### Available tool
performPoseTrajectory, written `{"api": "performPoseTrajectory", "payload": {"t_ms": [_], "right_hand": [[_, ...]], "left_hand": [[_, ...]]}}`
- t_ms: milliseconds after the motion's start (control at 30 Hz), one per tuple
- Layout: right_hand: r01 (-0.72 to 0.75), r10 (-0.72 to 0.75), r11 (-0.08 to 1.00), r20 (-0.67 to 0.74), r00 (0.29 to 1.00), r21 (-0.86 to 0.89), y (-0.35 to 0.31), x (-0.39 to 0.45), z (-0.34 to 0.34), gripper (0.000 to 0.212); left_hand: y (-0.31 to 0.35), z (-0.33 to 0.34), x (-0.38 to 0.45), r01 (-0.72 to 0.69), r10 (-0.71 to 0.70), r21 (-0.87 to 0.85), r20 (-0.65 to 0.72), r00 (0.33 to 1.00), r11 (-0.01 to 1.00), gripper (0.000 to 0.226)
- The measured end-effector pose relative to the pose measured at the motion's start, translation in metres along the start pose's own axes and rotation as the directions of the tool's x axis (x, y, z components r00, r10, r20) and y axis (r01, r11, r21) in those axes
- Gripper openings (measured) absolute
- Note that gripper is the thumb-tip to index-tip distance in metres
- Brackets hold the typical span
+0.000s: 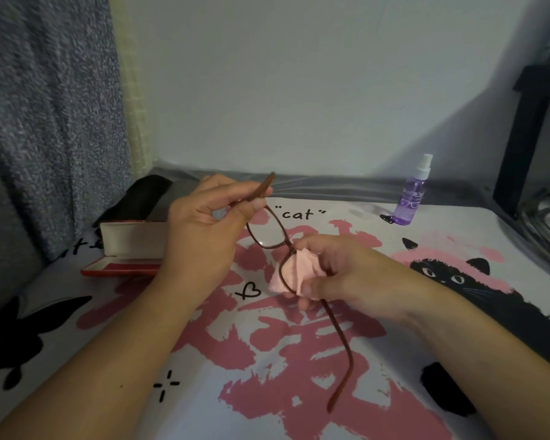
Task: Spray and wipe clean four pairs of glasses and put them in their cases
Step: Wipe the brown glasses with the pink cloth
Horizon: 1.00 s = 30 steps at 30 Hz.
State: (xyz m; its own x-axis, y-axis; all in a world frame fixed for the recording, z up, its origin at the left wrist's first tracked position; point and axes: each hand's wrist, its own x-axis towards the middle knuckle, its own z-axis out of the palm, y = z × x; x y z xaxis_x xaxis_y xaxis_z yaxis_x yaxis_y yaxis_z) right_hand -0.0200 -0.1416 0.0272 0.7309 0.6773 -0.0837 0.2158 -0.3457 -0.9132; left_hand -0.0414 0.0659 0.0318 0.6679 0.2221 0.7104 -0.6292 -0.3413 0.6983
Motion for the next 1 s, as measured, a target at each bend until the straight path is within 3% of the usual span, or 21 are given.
{"api": "performPoseTrajectory", "payload": {"t_ms": [200, 267, 367, 467, 567, 700, 800, 1000], "right_hand": [[-0.062, 0.059, 0.998, -0.125, 0.99, -0.02, 0.0, 0.002, 0.004, 0.005], [-0.03, 0.033, 0.999, -0.146, 0.989, 0.02, -0.003, 0.002, 0.006, 0.018], [-0.033, 0.039, 0.987, -0.036, 0.999, 0.16, -0.007, 0.0, 0.004, 0.015], [-0.152, 0.12, 0.944, 0.125, 0.985, 0.292, -0.007, -0.006, -0.002, 0.02], [-0.217, 0.164, 0.94, 0.208, 0.964, 0.264, -0.006, -0.007, -0.004, 0.021], [-0.195, 0.179, 0.965, 0.101, 0.979, 0.177, -0.008, -0.006, 0.0, 0.008], [-0.132, 0.133, 0.967, 0.007, 0.991, 0.22, -0.005, -0.004, 0.006, 0.018], [-0.052, 0.054, 0.926, 0.005, 0.999, 0.373, -0.012, -0.008, 0.003, 0.032]], "left_hand": [[-0.001, 0.002, 0.002, 0.075, -0.074, -0.029, 0.032, 0.997, 0.997, 0.03], [-0.002, 0.002, 0.002, 0.112, -0.111, -0.045, 0.036, 0.993, 0.993, 0.028], [-0.002, 0.0, 0.003, 0.167, -0.166, -0.094, 0.02, 0.986, 0.981, 0.025], [-0.001, -0.001, 0.003, 0.147, -0.145, -0.08, 0.024, 0.989, 0.986, 0.024], [0.0, 0.002, 0.0, 0.128, -0.123, -0.076, 0.061, 0.99, 0.989, 0.026], [-0.003, 0.004, -0.001, 0.184, -0.176, -0.114, 0.075, 0.981, 0.976, 0.022], [-0.003, 0.01, -0.005, 0.208, -0.194, -0.121, 0.115, 0.974, 0.971, 0.021], [-0.007, 0.006, -0.002, 0.167, -0.15, -0.159, 0.11, 0.982, 0.973, 0.015]]}}
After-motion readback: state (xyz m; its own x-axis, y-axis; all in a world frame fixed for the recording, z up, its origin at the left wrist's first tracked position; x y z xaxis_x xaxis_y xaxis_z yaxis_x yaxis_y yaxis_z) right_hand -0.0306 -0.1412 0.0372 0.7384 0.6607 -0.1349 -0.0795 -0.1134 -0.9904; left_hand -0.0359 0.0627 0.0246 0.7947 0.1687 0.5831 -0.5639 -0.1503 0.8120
